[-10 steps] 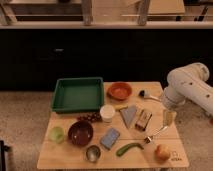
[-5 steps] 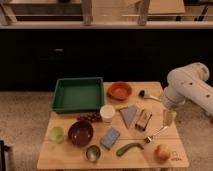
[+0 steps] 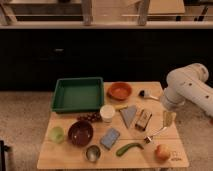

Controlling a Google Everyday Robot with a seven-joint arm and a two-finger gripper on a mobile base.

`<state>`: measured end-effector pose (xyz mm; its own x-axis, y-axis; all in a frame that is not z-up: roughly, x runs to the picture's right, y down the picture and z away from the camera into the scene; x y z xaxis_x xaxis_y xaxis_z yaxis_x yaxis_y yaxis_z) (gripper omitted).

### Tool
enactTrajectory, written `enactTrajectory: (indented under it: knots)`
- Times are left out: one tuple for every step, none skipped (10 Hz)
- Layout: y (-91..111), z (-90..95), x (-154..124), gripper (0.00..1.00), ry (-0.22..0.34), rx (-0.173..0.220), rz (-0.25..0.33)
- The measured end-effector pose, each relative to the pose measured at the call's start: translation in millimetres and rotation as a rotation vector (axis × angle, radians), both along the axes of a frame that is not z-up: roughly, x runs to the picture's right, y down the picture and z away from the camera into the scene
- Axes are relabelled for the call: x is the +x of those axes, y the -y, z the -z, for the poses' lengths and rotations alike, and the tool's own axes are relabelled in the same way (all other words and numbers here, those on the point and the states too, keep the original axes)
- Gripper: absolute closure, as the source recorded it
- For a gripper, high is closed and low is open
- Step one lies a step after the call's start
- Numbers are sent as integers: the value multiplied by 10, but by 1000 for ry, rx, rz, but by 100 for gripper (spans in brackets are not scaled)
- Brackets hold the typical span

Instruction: Wipe purple bowl with eraser

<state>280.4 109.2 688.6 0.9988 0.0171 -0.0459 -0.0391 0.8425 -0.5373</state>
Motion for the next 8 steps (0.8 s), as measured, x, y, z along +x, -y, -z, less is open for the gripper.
enactTrajectory:
  knots:
    - [-21, -41, -64, 20, 10, 0, 26]
    - [-31, -64, -119, 20, 16, 1, 41]
    - [-20, -56, -108, 20, 12, 4, 46]
    - [-18, -68, -62, 20, 16, 4, 54]
    - [-33, -88, -26, 20, 19, 2, 63]
    - [-51, -121, -31, 20, 24, 2, 73]
    - [-57, -145, -88, 20, 30, 2, 89]
    - [-64, -172, -182, 20, 37, 2, 106]
